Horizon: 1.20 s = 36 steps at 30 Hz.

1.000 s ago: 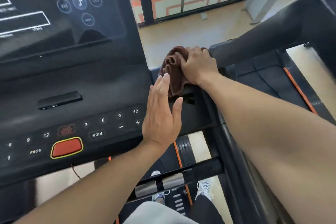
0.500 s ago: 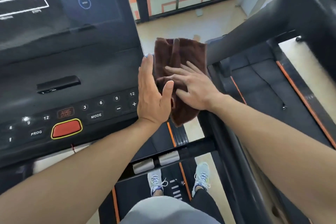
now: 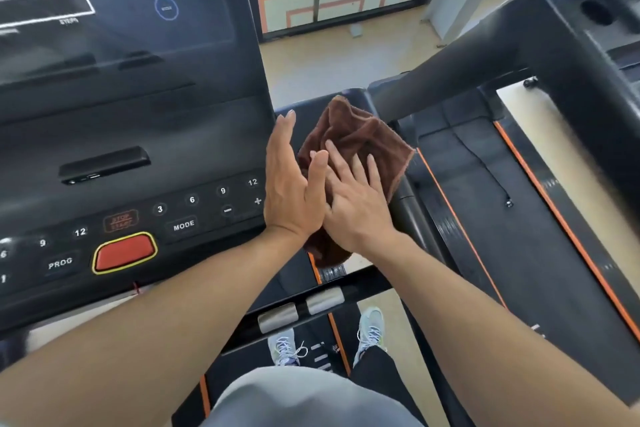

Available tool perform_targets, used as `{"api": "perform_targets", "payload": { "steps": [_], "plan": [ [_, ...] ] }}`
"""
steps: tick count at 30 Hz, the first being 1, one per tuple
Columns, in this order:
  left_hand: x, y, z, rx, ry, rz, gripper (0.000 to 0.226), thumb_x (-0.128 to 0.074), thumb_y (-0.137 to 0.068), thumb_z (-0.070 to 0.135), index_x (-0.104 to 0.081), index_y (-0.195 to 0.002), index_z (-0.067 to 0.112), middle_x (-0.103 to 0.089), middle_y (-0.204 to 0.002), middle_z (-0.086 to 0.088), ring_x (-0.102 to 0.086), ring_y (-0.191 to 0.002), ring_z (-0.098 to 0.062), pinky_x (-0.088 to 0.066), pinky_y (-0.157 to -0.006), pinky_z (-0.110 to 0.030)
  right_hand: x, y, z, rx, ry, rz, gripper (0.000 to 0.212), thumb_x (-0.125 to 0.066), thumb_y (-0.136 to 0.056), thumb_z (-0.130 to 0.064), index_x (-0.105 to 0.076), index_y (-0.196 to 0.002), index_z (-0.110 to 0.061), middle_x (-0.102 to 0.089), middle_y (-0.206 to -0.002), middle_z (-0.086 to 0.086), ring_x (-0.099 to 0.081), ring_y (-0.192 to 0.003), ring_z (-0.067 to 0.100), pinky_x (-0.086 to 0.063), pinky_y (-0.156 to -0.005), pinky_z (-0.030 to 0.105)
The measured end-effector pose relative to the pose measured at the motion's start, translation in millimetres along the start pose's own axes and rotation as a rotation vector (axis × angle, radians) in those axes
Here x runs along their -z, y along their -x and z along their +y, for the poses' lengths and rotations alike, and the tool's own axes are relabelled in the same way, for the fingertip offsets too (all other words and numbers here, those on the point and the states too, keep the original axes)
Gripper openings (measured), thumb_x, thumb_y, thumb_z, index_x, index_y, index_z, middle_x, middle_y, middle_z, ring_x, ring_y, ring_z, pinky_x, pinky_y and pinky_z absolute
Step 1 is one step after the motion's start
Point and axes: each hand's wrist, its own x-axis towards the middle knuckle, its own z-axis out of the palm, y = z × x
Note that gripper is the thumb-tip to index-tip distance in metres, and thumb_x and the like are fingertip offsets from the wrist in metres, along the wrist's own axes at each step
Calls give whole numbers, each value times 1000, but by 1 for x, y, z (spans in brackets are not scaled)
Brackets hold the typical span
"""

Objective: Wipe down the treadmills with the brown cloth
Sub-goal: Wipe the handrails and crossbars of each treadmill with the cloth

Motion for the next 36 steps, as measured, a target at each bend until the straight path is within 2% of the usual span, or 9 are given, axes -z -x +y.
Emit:
{"api": "perform_targets", "payload": {
  "steps": [4, 10, 14, 18, 21, 24, 27, 31, 36],
  "plan": [
    [-3, -2, 2, -11, -27, -2, 90, -21, -98, 73, -28, -157, 5, -32, -164, -11, -26, -154, -21, -24, -125, -46, 7, -44, 4, 62, 129, -11, 73, -9, -95, -65, -1, -164, -39, 9, -172, -8, -4, -158, 33, 7, -126, 53],
    [-7, -3, 3, -119, -142, -43, 92, -24, -99, 72, -15, -160, 3, -18, -168, -18, -11, -159, -27, -15, -126, -56, 26, -114, 3, 188, 141, -29, 66, -18, -99, -65, -12, -161, -45, -4, -173, -11, -4, -159, 26, 7, -127, 52],
    [-8, -4, 2, -117, -182, -40, 91, -25, -101, 69, -15, -160, 0, -19, -168, -17, -10, -159, -27, -14, -126, -57, 48, -138, -3, 191, 114, -56, 76, -11, -89, -66, -37, -156, -39, -31, -167, -6, -23, -154, 25, 2, -127, 52],
    [-9, -4, 0, -87, -197, -4, 88, -27, -102, 66, -18, -159, -1, -23, -166, -18, -13, -158, -27, -12, -127, -52, 62, -151, 10, 19, 98, -15, 59, -29, -96, -56, -59, -135, -23, -57, -144, 9, -45, -137, 30, -15, -123, 53],
    [-10, -2, 1, -88, -210, -11, 87, -27, -102, 65, -20, -158, -2, -24, -166, -17, -16, -157, -28, -12, -128, -49, 68, -140, 46, -129, -112, 14, 56, -36, -98, -52, -47, -146, -26, -42, -155, 7, -41, -139, 31, -29, -113, 52],
    [-9, -2, 2, -102, -188, -18, 87, -29, -102, 65, -22, -158, -1, -26, -165, -15, -18, -156, -28, -15, -127, -52, 62, -97, 70, -195, -407, 23, 67, -41, -97, -49, -21, -160, -38, -21, -168, -5, -36, -147, 30, -30, -119, 51],
    [-8, -1, 0, -126, -181, -24, 87, -28, -102, 67, -24, -157, 0, -29, -164, -15, -21, -156, -29, -16, -126, -53, 47, -38, 75, -249, -572, 52, 81, -45, -87, -54, -15, -162, -42, -18, -170, -10, -30, -152, 21, -25, -124, 45],
    [-7, -1, -1, -165, -262, -8, 87, -27, -102, 67, -32, -155, -2, -37, -160, -14, -26, -154, -29, -22, -123, -55, 23, 43, 74, -265, -379, 61, 80, -52, -90, -43, -11, -159, -51, -5, -170, -18, -35, -148, 23, -39, -109, 47],
    [-6, -2, 1, -164, -275, 6, 87, -26, -101, 69, -35, -154, -1, -39, -159, -13, -28, -153, -28, -25, -122, -54, -4, 60, 51, -335, 1, 191, 79, -38, -91, -51, -11, -163, -34, -10, -171, 5, -39, -141, 39, -45, -104, 52]
  ]
}}
